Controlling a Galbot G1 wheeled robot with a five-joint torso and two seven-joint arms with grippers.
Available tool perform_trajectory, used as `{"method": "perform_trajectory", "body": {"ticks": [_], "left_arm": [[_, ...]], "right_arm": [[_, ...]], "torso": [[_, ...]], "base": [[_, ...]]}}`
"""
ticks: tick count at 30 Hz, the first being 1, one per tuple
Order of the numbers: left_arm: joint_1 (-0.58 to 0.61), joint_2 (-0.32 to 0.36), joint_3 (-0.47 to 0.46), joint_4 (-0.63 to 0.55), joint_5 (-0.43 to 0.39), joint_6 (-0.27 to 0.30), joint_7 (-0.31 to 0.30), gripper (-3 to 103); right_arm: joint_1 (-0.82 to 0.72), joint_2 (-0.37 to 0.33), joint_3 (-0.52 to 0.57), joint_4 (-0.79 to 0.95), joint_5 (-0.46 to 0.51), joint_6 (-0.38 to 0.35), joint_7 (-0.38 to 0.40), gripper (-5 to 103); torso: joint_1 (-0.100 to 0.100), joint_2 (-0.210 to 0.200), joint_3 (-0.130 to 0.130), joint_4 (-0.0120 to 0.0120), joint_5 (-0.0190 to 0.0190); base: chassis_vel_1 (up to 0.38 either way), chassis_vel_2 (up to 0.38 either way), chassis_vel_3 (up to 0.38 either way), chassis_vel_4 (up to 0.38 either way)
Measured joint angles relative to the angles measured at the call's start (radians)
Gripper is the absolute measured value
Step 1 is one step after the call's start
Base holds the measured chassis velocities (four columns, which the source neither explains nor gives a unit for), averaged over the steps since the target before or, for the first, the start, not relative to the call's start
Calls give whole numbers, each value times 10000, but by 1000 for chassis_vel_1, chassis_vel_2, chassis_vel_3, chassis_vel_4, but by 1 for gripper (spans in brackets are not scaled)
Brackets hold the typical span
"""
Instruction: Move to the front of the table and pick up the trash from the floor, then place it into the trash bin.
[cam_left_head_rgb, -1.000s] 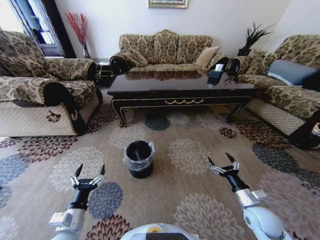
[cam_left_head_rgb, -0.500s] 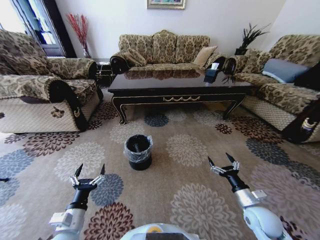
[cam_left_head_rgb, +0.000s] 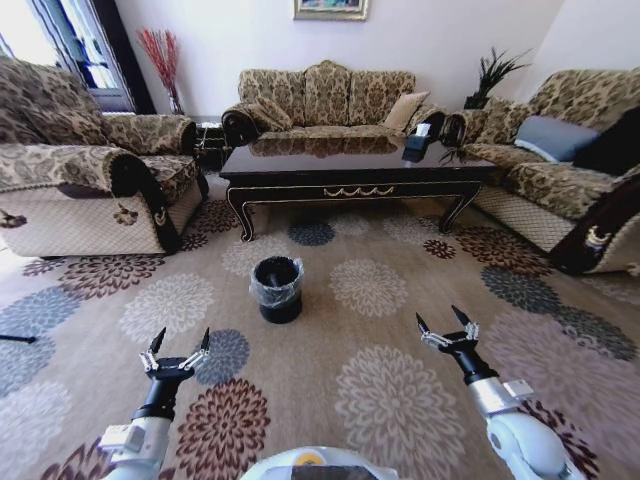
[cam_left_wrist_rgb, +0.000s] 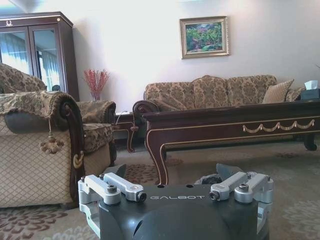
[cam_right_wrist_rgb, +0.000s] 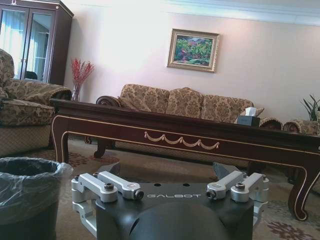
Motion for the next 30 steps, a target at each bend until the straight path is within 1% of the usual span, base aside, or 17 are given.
{"method": "perform_trajectory", "body": {"ticks": [15,21,30], "left_arm": [[0,0,0,0,-1,1,0,100],[0,0,0,0,-1,1,0,100],[0,0,0,0,-1,1,0,100]], "right_arm": [[0,-1,0,0,0,-1,0,100],[-1,-1,0,0,0,0,1,100],[1,-1,0,0,0,0,0,100]], "torso": [[-1,0,-1,1,1],[-1,0,-1,-2,-1],[-1,0,0,0,0]], "base": [[208,-210,-199,211],[201,-201,-222,189],[219,-210,-214,219]]}}
